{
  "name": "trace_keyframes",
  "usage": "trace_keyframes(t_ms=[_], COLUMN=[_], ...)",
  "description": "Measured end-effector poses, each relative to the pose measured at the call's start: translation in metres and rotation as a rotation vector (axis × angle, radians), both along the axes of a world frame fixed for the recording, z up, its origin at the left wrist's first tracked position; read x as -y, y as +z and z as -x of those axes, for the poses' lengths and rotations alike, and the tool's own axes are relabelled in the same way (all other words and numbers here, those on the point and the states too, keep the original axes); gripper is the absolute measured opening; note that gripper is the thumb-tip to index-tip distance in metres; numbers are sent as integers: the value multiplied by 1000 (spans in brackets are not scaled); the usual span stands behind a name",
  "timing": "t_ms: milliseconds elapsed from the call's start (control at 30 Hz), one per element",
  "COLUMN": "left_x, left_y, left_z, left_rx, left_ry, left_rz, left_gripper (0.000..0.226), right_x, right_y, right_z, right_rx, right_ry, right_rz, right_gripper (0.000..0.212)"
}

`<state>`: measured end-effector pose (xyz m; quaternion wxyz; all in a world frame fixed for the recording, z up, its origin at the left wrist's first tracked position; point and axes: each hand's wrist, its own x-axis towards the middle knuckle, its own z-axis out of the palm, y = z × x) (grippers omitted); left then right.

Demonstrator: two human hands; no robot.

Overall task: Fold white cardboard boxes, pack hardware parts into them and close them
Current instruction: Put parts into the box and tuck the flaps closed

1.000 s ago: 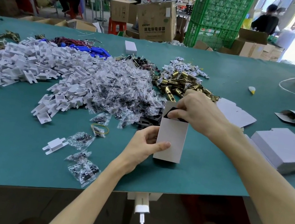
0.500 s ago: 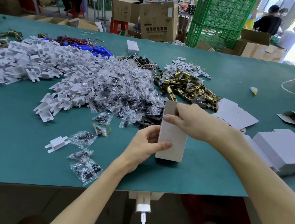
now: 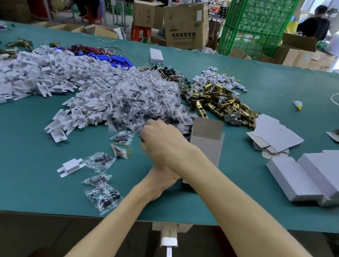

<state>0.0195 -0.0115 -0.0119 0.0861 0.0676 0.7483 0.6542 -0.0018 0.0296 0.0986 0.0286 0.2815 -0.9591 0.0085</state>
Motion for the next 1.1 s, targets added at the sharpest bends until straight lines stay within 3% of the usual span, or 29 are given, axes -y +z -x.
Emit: trace_keyframes(t_ms=[67, 167, 233, 333, 400, 467, 600, 700, 800, 900, 1100], left_x=[0, -3, -3, -3, -4, -5, -6, -6, -5, -5, -5], left_y=[-3, 1, 1, 0, 0, 1, 7, 11, 11, 10, 10], left_z=[1, 2, 2, 3, 4, 4, 2, 1, 2, 3, 3], left_rx=[45, 56, 47, 56, 62, 55, 17, -32, -53, -62, -64], left_ry=[-3, 14, 33, 33, 35, 39, 10, -12, -37, -38, -52], left_rz=[18, 7, -14, -19, -23, -37, -85, -124, -124, -198, -324], left_gripper=[18, 32, 31, 28, 24, 21, 17, 10, 20, 34, 43], right_x=[11, 14, 13, 7, 4, 2, 0, -6, -19, -41, -95], right_y=[-7, -14, -17, -21, -24, -25, -24, -17, -2, 18, 55], right_z=[9, 19, 24, 27, 28, 29, 27, 26, 20, 16, 1], right_rx=[103, 208, 193, 146, 102, 37, -81, -61, 28, -4, -70], right_ry=[-34, -91, -123, -121, -113, -96, -78, -111, -131, -139, -126], right_rz=[-91, -129, -136, -152, -126, -67, 81, 307, 556, 740, 795], right_gripper=[24, 13, 10, 32, 28, 16, 23, 19, 28, 25, 23])
